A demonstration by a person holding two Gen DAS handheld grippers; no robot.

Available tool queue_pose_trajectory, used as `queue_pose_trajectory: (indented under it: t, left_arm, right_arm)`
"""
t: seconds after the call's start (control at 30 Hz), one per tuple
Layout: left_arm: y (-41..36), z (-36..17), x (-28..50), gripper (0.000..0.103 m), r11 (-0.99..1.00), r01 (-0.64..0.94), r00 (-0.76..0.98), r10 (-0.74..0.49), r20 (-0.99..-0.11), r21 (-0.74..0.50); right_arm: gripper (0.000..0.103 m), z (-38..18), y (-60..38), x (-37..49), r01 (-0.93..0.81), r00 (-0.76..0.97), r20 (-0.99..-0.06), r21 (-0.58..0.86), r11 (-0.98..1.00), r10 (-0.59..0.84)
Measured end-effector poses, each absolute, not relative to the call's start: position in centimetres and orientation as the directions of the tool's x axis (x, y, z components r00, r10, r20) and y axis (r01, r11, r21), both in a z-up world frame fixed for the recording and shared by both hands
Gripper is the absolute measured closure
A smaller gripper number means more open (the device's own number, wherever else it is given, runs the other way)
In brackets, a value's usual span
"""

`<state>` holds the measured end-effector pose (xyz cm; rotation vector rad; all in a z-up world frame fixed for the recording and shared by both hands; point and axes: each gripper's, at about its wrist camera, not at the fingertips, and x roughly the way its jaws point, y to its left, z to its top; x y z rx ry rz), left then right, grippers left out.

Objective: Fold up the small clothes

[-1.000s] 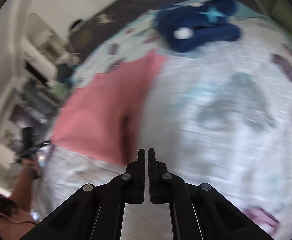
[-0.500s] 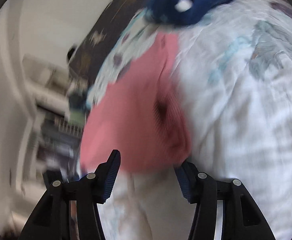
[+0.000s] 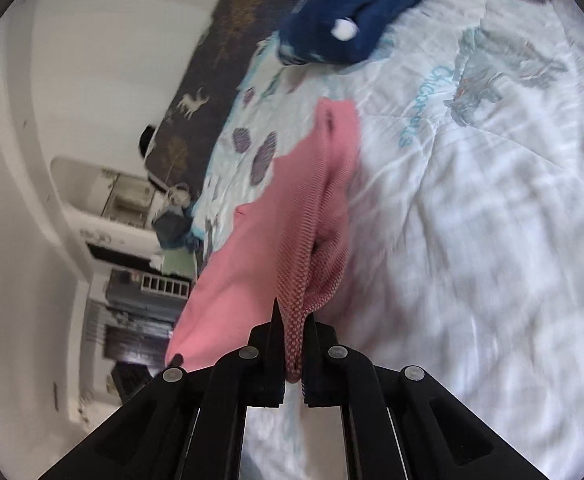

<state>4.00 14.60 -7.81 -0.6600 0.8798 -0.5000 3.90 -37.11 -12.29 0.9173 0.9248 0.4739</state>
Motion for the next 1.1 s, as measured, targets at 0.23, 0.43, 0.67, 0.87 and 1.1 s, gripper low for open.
queue_pose_trajectory:
  t: [0.23, 0.43, 0.67, 0.87, 1.1]
  left_arm:
    - [15.6, -11.3, 1.0, 0.072, 0.846, -0.012, 0.489, -0.460, -0.741, -0.533]
    - [15.6, -8.4, 3.7, 0.051, 0.905, -0.023, 0.607, -0.324, -0.725, -0.424]
    - [11.8, -6.0, 10.1, 0.049, 0.943, 0.063, 0.649, -0.288, -0.704, -0.327]
    - [8.8, -6.6, 13.8, 0.049, 0.802, 0.231, 0.546, -0.576, -0.608, -0.551]
    - [9.8, -10.3, 15.0, 0.068, 0.924, 0.096, 0.593, -0.352, -0.724, -0.370]
  right_arm:
    - [0.089, -14.8, -37.6, -0.9, 0.111, 0.435, -0.727, 0.629, 0.769, 0.531]
    - [0.084, -10.0, -37.4, 0.3, 0.076, 0.588, -0.743, 0.444, 0.893, 0.320]
    - [0.084, -8.4, -30.8, 8.0, -0.111, 0.590, -0.717, 0.383, 0.917, 0.371]
    - [0.084, -10.3, -30.1, 14.5, -0.086, 0.571, -0.737, 0.385, 0.919, 0.362]
    - [0.086, -13.4, -33.2, 15.8, 0.005, 0.591, -0.763, 0.329, 0.944, 0.263]
